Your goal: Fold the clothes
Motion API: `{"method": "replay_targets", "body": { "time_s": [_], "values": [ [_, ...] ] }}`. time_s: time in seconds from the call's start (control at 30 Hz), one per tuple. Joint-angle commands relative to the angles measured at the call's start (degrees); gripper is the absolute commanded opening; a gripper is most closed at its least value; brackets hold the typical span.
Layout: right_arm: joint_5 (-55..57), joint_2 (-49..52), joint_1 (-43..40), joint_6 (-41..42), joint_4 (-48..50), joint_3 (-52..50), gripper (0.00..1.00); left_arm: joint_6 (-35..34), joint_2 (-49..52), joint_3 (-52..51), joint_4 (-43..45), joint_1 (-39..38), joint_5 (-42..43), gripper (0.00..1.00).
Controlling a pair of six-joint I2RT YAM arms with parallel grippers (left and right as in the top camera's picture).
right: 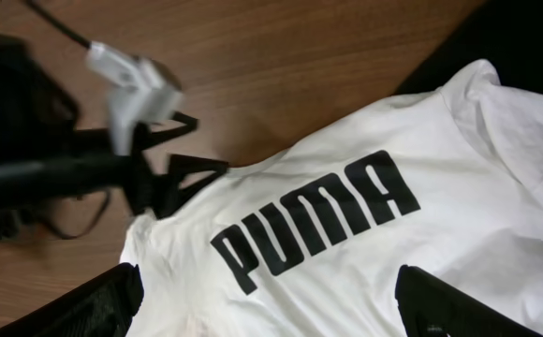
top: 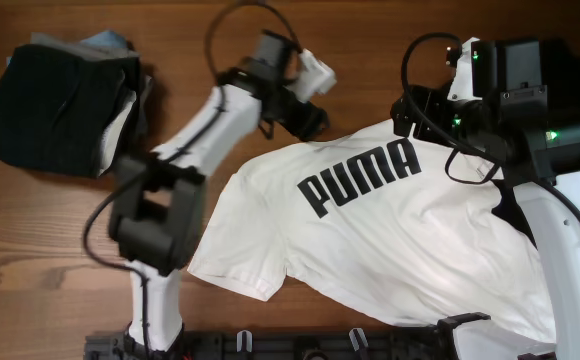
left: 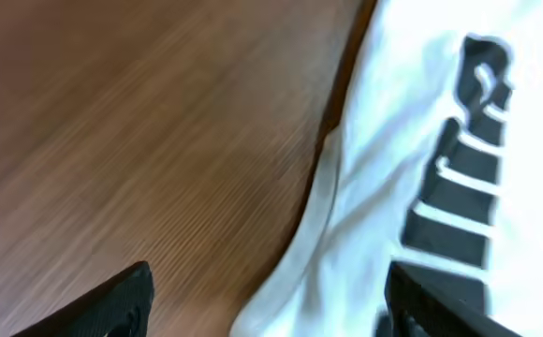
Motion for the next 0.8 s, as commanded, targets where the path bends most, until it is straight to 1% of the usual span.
{"method": "replay_targets", "body": {
  "time_s": [0.0,0.07,0.13,0.23,0.3,0.33,0.37,0.4,0.43,0.5,0.53,0.57,0.63,0.67,0.7,0.77],
  "values": [
    [0.8,0.2,-0.3,-0.5,-0.8,0.7,0.92,1.6,5.3,0.4,1.4,-2.9,-2.1,0.77],
    [0.8,0.2,-0.3,-0.6,-0.9,0.7,0.91,1.6,7.3,0.4,0.8,-4.3,-1.6,0.74],
    [0.8,0.2,-0.3,-0.6,-0.9,0.7,0.92,1.6,8.0,0.4,-0.7,-5.1,0.7,0.69],
    [0.8,0.2,-0.3,-0.6,-1.5,0.7,0.91,1.6,8.2,0.4,-4.3,-6.5,7.1,0.59],
    [0.8,0.2,-0.3,-0.6,-1.5,0.7,0.91,1.6,8.2,0.4,-6.2,-7.7,8.8,0.48],
    [0.8,0.2,-0.3,-0.6,-1.5,0.7,0.91,1.6,8.2,0.4,-6.8,-8.3,8.7,0.36],
    [0.8,0.2,-0.3,-0.5,-1.6,0.7,0.91,1.6,8.2,0.4,-7.2,-8.9,8.7,0.21],
    [0.8,0.2,-0.3,-0.5,-1.9,0.7,0.91,1.6,8.2,0.4,-7.0,-9.2,7.7,0.04],
    [0.8,0.2,-0.3,-0.5,-2.0,0.7,0.91,1.5,8.1,0.6,-6.9,-9.2,6.4,0.04],
    [0.8,0.2,-0.3,-0.5,-2.1,0.7,0.91,-3.8,7.6,2.5,-6.6,-8.2,-1.6,0.04],
    [0.8,0.2,-0.3,-0.6,-2.1,0.7,0.91,-11.1,6.9,6.3,-6.6,-6.1,-13.3,0.04],
    [0.8,0.2,-0.3,-0.5,-2.1,0.7,0.91,-13.6,6.5,8.5,-6.6,-4.5,-18.4,0.04],
    [0.8,0.2,-0.3,-0.5,-2.1,0.7,0.91,-14.4,6.3,11.9,-6.6,-0.9,-24.5,0.04],
    [0.8,0.2,-0.3,-0.5,-2.1,0.7,0.91,-14.4,6.3,13.7,-6.4,2.6,-29.0,0.04],
    [0.8,0.2,-0.3,-0.6,-2.1,0.7,0.91,-14.4,6.3,14.1,-6.1,5.0,-30.8,0.04],
    [0.8,0.2,-0.3,-0.6,-2.1,0.7,0.91,-15.6,6.3,14.2,-5.9,11.3,-30.8,0.04]
  ]
}}
